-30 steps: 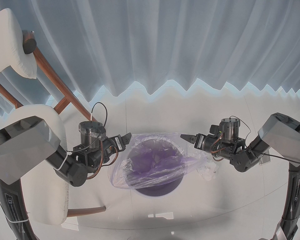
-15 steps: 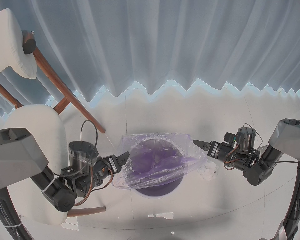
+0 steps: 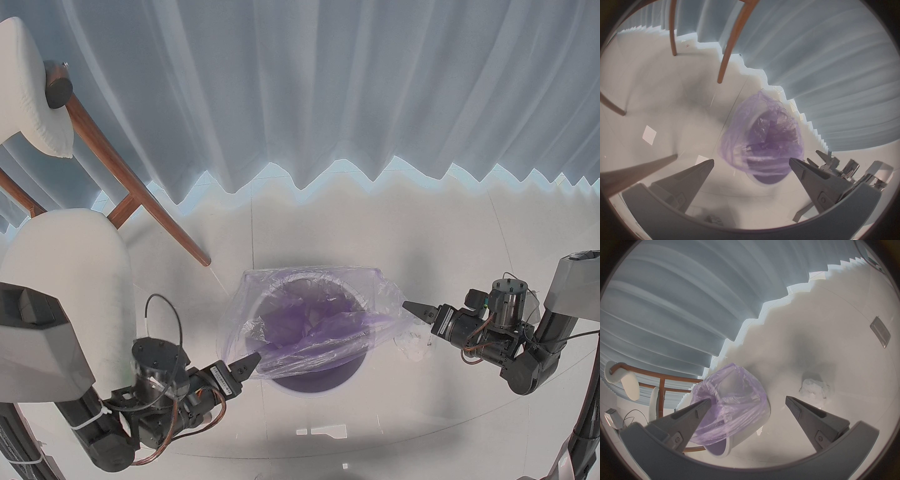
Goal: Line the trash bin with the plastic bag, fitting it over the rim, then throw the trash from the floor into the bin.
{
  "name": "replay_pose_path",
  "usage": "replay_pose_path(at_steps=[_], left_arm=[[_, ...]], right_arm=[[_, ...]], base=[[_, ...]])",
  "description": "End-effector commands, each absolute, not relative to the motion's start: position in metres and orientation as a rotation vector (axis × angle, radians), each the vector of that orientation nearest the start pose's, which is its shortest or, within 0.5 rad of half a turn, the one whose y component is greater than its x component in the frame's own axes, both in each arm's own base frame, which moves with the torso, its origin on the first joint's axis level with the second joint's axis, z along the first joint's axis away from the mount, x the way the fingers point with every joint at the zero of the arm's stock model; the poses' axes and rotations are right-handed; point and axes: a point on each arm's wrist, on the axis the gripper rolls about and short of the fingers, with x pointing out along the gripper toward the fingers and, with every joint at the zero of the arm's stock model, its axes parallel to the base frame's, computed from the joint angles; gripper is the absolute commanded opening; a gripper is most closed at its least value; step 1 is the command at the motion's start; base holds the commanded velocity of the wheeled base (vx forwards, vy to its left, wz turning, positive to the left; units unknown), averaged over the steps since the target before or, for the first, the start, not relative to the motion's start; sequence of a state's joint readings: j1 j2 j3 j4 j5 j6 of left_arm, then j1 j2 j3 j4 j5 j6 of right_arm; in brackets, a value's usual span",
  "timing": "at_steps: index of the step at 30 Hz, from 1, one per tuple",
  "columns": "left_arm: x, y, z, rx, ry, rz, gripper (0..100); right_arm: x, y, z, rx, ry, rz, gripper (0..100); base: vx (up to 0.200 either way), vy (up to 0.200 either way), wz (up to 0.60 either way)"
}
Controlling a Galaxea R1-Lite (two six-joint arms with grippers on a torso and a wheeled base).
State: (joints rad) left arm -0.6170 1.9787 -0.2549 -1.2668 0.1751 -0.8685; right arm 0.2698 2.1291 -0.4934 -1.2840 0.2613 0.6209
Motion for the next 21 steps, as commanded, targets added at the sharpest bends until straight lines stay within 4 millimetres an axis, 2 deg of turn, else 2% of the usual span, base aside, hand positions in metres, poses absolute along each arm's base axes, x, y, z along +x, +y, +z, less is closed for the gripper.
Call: replay_pose_path(at_steps=[1,7,10,11,12,16,17,18,19,20,21], left_arm=[[0.176,-0.130,0.049,-0.757,0.594,-0.238,100],[0.176,-0.143,0.042,-0.868,0.586,-0.250,100],[0.178,-0.144,0.044,-0.897,0.581,-0.248,100],[0.178,-0.142,0.054,-1.040,0.564,-0.242,100],[0.177,-0.141,0.059,-1.095,0.565,-0.246,100],[0.172,-0.141,0.064,-1.273,0.620,-0.251,100],[0.172,-0.141,0.064,-1.273,0.620,-0.251,100],[0.174,-0.142,0.072,-1.382,0.606,-0.256,0],[0.174,-0.142,0.072,-1.382,0.606,-0.256,0],[0.183,-0.142,0.082,-1.519,0.562,-0.245,0],[0.191,-0.141,0.085,-1.559,0.531,-0.237,0]], right_arm=[[0.285,0.086,0.025,0.619,0.548,0.380,100],[0.288,0.093,0.025,0.649,0.536,0.395,100],[0.289,0.096,0.027,0.673,0.532,0.399,100],[0.294,0.101,0.032,0.757,0.522,0.396,100],[0.295,0.103,0.033,0.790,0.521,0.386,100],[0.306,0.112,0.034,0.849,0.489,0.349,100],[0.306,0.112,0.034,0.849,0.489,0.349,100],[0.310,0.116,0.035,0.874,0.475,0.338,100],[0.310,0.116,0.035,0.874,0.475,0.338,100],[0.314,0.124,0.037,0.925,0.465,0.328,100],[0.314,0.127,0.037,0.945,0.468,0.324,100]], base=[[-0.200,0.000,0.00],[-0.200,0.000,0.00],[0.000,0.000,0.00],[0.000,0.000,0.00],[0.000,0.000,0.00],[0.000,0.000,0.00],[0.000,0.000,0.00],[0.000,0.000,0.00],[0.000,0.000,0.00],[0.000,0.000,0.00],[0.000,0.000,0.00]])
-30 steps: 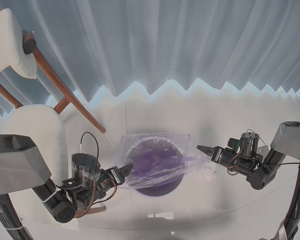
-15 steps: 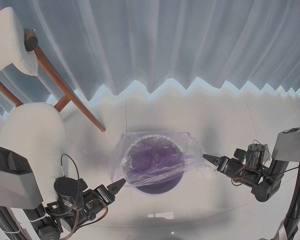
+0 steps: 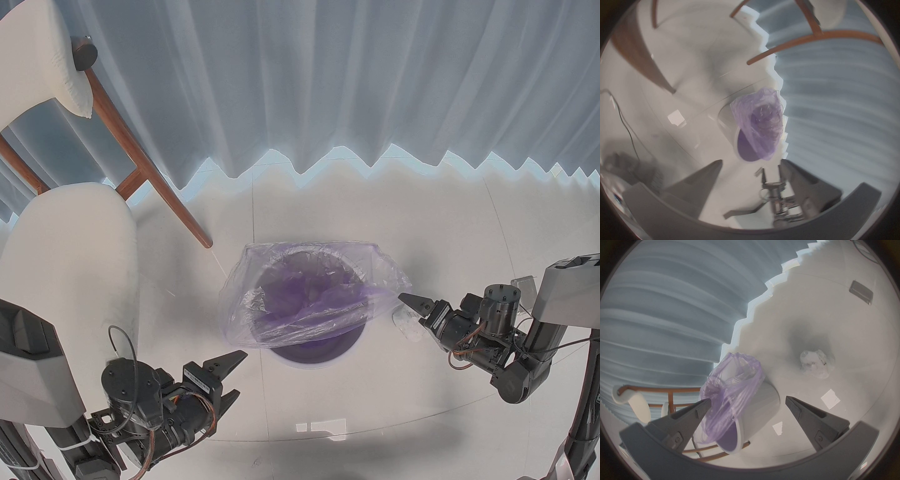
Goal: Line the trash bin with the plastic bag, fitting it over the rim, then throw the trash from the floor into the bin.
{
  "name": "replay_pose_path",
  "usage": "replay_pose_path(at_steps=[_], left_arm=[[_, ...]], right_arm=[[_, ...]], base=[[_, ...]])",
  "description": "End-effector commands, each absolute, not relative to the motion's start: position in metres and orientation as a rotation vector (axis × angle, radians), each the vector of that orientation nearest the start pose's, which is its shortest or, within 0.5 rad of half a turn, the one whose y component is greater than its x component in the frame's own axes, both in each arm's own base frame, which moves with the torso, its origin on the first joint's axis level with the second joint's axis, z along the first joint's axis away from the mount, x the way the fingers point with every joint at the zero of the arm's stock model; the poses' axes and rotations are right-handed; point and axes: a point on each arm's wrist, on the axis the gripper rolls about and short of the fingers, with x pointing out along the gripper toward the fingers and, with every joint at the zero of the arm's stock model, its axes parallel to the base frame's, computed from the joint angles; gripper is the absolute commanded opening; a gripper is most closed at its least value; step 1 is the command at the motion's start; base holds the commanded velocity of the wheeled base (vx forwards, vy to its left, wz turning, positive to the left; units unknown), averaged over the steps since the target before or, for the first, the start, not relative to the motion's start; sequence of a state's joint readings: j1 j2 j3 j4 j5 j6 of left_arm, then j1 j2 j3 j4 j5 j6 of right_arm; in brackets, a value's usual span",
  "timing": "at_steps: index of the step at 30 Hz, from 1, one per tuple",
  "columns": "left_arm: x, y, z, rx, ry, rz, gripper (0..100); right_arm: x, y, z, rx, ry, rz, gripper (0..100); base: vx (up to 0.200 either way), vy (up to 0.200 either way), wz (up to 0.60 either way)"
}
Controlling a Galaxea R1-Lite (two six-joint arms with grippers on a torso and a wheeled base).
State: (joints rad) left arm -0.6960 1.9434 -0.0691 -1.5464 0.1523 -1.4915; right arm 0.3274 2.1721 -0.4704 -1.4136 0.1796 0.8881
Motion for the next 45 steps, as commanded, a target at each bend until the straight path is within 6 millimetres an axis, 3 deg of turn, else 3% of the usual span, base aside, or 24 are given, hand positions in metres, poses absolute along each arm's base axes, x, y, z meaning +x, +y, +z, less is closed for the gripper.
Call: replay_pose_path(at_steps=[1,4,9,16,17,18,21,29,45], left_arm=[[0.198,-0.138,0.087,-1.577,0.502,-0.228,0],[0.209,-0.138,0.087,-1.589,0.465,-0.214,0],[0.210,-0.145,0.093,-1.587,0.501,-0.297,0],[0.204,-0.160,0.088,-1.467,0.736,-0.524,0],[0.199,-0.168,0.080,-1.375,0.768,-0.553,0],[0.199,-0.172,0.071,-1.321,0.777,-0.545,100],[0.202,-0.181,0.051,-1.190,0.777,-0.518,100],[0.228,-0.203,0.025,-1.207,0.787,-0.487,100],[0.288,-0.216,0.013,-1.273,0.628,-0.471,100]], right_arm=[[0.314,0.129,0.037,0.958,0.470,0.325,100],[0.313,0.133,0.033,0.969,0.486,0.328,100],[0.312,0.136,0.029,0.962,0.486,0.305,100],[0.311,0.136,0.029,0.963,0.485,0.296,100],[0.312,0.136,0.029,0.962,0.475,0.287,100],[0.312,0.136,0.029,0.962,0.467,0.281,100],[0.314,0.136,0.029,0.965,0.455,0.269,100],[0.324,0.144,0.031,0.995,0.435,0.290,100],[0.328,0.148,0.029,1.015,0.426,0.292,100]], base=[[0.000,0.000,0.00],[0.000,0.000,0.00],[0.000,0.000,0.00],[0.000,0.000,0.00],[0.000,0.000,0.00],[0.000,0.000,0.00],[0.000,0.000,0.00],[0.000,0.000,0.00],[0.000,0.000,0.00]])
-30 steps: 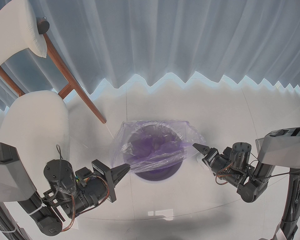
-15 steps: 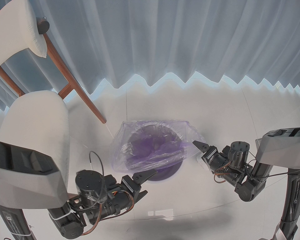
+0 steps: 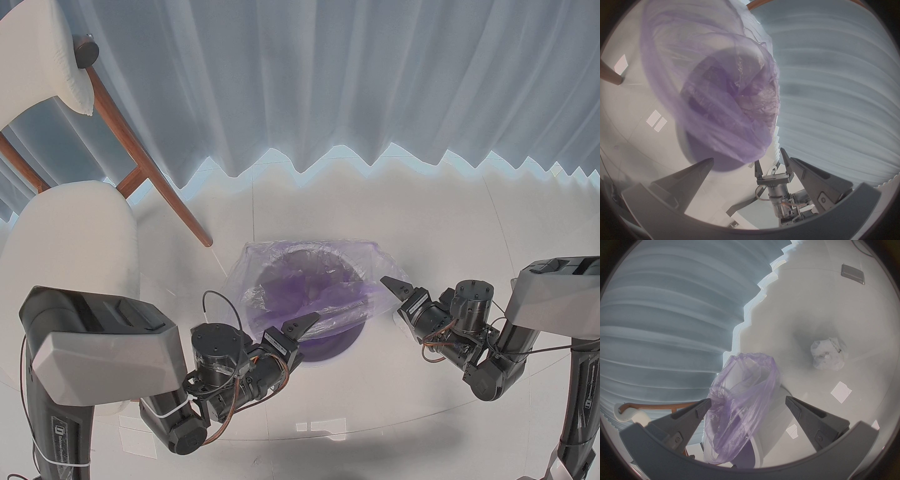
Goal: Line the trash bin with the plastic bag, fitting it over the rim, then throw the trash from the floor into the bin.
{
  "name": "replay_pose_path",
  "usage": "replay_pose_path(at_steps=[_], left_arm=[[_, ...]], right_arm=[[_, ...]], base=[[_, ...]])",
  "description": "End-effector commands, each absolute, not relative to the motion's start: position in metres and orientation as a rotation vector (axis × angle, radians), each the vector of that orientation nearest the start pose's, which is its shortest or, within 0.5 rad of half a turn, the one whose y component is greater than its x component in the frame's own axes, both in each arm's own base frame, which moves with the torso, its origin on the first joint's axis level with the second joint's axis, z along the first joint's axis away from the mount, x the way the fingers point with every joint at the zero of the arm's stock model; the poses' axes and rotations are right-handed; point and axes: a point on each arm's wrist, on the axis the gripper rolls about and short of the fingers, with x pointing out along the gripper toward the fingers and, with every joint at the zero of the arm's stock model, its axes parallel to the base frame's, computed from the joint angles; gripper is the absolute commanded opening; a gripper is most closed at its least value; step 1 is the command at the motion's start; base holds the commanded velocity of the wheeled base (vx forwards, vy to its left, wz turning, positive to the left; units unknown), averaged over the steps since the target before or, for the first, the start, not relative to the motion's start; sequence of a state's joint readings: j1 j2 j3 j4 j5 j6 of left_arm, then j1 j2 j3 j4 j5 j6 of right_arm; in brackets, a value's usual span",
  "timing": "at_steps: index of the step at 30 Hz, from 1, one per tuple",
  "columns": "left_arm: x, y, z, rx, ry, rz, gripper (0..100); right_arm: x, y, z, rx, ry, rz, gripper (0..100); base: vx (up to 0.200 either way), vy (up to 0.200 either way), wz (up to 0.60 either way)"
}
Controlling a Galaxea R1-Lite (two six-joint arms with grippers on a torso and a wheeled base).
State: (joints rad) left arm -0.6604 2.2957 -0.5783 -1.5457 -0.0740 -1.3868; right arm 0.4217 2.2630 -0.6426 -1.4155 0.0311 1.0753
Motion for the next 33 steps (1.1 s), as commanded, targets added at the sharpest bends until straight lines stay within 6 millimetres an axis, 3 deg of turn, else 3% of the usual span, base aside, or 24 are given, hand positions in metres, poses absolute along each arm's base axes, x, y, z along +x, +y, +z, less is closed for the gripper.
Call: replay_pose_path(at_steps=[1,14,15,19,20,26,33], left_arm=[[0.290,-0.217,0.013,-1.277,0.623,-0.475,100],[0.302,-0.223,0.013,-1.290,0.586,-0.496,100],[0.302,-0.224,0.014,-1.291,0.583,-0.500,0],[0.301,-0.226,0.014,-1.290,0.576,-0.496,0],[0.301,-0.226,0.014,-1.289,0.573,-0.494,0],[0.299,-0.228,0.015,-1.288,0.580,-0.501,0],[0.272,-0.236,0.023,-1.265,0.639,-0.534,0]], right_arm=[[0.328,0.149,0.029,1.014,0.426,0.292,100],[0.332,0.154,0.019,1.015,0.421,0.305,100],[0.332,0.154,0.019,1.017,0.420,0.306,100],[0.333,0.156,0.017,1.022,0.424,0.306,100],[0.334,0.156,0.017,1.022,0.422,0.306,0],[0.329,0.155,0.018,1.024,0.405,0.307,0],[0.308,0.153,0.016,1.007,0.436,0.308,0]], base=[[0.000,0.000,0.00],[0.000,0.000,0.00],[0.000,0.000,0.00],[0.000,0.000,0.00],[0.000,0.000,0.00],[0.000,0.000,0.00],[0.000,0.000,0.00]])
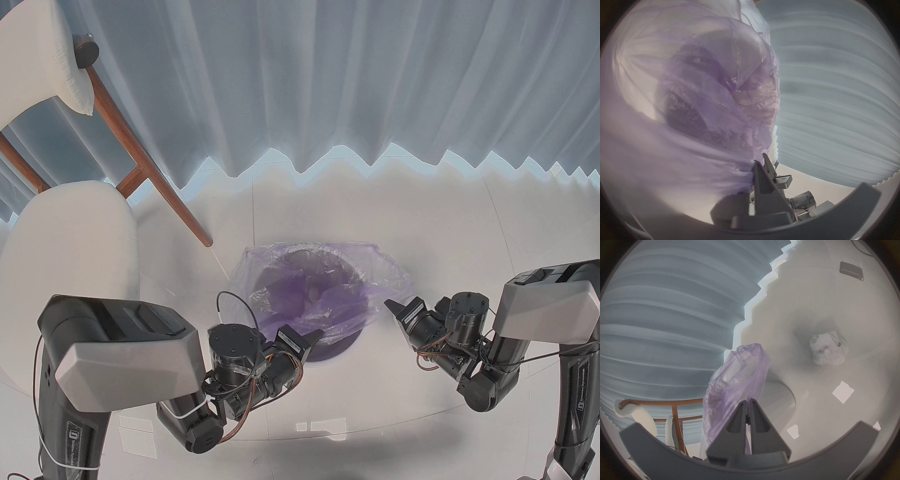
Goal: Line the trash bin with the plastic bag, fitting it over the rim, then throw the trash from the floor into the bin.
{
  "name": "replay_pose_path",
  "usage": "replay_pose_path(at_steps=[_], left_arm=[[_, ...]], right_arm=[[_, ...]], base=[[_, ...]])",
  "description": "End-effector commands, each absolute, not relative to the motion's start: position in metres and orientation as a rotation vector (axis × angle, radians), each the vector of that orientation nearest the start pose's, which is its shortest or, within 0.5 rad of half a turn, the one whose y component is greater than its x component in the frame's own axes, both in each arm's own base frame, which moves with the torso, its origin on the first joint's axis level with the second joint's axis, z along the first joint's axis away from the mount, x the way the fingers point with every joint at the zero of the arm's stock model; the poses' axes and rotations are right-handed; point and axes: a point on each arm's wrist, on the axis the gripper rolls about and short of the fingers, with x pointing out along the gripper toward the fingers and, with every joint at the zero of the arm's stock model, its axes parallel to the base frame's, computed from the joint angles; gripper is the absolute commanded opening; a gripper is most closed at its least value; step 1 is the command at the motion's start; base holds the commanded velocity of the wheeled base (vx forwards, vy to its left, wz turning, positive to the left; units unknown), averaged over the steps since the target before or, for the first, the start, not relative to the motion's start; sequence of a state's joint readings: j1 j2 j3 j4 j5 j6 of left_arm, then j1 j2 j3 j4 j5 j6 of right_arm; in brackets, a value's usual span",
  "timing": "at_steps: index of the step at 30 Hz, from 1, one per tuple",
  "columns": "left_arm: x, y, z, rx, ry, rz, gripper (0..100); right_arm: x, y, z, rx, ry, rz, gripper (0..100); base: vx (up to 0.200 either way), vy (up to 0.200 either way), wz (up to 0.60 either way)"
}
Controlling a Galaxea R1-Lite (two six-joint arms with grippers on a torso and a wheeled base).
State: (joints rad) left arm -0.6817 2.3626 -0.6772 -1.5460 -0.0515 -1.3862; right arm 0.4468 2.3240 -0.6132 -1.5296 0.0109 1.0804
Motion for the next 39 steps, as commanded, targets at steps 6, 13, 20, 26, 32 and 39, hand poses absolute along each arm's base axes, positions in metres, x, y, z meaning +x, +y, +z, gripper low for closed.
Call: replay_pose_path(at_steps=[6,13,20,26,32,39], left_arm=[[0.246,-0.225,0.005,-1.175,0.739,-0.477,0],[0.234,-0.211,-0.012,-1.055,0.760,-0.401,0],[0.233,-0.211,-0.023,-0.928,0.760,-0.415,0],[0.234,-0.209,-0.029,-0.836,0.796,-0.377,0],[0.243,-0.212,-0.033,-0.779,0.789,-0.291,0],[0.263,-0.211,-0.038,-0.704,0.791,-0.188,0]], right_arm=[[0.285,0.146,0.007,0.979,0.506,0.279,0],[0.272,0.149,-0.003,0.921,0.568,0.279,0],[0.272,0.150,-0.032,0.705,0.607,0.292,0],[0.280,0.153,-0.044,0.642,0.596,0.296,0],[0.296,0.160,-0.051,0.639,0.542,0.284,0],[0.314,0.169,-0.053,0.653,0.488,0.306,0]], base=[[0.000,0.000,0.00],[0.000,0.000,0.00],[0.000,0.000,0.00],[0.000,0.000,0.00],[0.000,0.000,0.00],[0.000,0.000,0.00]])
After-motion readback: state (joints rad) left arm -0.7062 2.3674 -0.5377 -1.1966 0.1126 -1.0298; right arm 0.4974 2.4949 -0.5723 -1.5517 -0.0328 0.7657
